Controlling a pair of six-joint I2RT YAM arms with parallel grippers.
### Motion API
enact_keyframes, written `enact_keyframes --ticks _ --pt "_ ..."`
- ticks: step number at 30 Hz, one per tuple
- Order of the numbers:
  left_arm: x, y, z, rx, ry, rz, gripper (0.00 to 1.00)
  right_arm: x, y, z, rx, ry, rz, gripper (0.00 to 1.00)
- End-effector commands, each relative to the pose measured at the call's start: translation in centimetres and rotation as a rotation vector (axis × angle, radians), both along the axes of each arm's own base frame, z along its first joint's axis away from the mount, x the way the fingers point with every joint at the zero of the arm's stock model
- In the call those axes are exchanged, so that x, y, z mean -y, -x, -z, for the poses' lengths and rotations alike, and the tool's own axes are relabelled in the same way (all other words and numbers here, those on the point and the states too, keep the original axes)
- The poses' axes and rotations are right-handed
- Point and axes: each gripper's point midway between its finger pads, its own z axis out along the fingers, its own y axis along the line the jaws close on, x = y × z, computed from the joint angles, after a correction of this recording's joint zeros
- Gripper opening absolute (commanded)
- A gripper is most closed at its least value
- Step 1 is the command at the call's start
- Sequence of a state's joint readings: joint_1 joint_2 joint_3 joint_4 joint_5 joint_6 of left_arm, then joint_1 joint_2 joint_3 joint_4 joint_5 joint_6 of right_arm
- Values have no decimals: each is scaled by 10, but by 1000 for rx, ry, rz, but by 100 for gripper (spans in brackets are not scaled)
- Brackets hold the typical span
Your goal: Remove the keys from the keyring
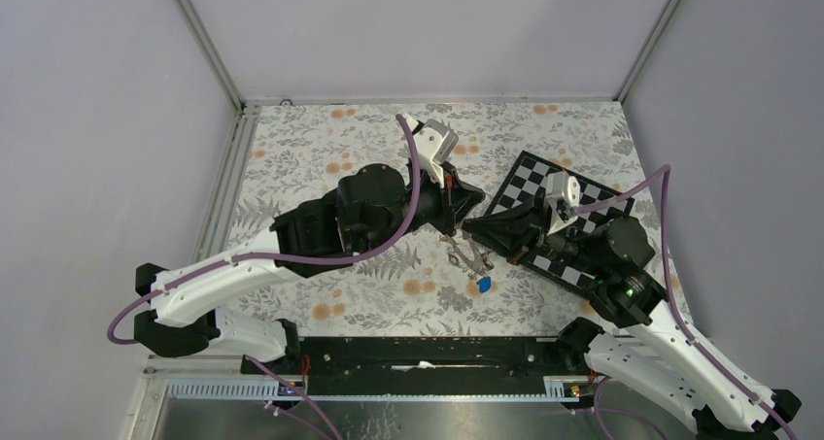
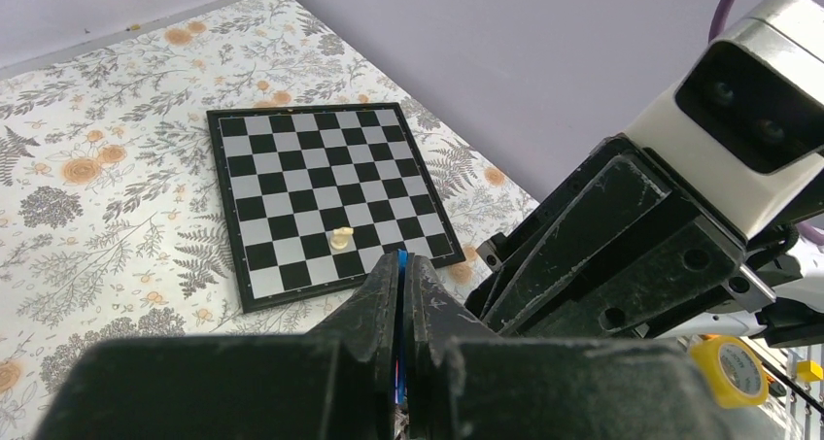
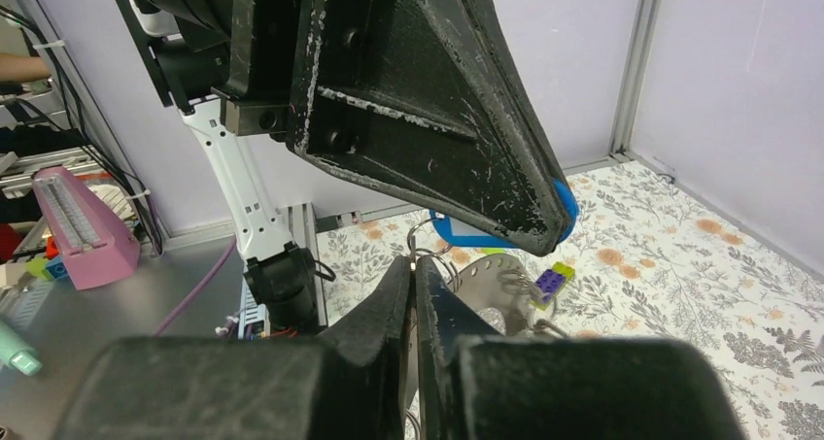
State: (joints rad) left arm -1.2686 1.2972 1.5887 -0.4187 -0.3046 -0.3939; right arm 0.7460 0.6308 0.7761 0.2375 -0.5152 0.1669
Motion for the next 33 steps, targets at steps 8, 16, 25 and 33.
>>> enact_keyframes --ticks 8,16,25,33 --pt "-11 -1 -43 49 128 -21 0 11 4 -27 -15 -78 31 0" --pt "-18 1 -39 50 132 -24 1 17 9 -37 -35 -56 35 0" --pt "-33 5 -46 66 187 -28 3 23 16 -46 -29 -43 40 0" --pt "-40 8 -49 67 209 -23 4 29 18 -38 -31 9 56 0"
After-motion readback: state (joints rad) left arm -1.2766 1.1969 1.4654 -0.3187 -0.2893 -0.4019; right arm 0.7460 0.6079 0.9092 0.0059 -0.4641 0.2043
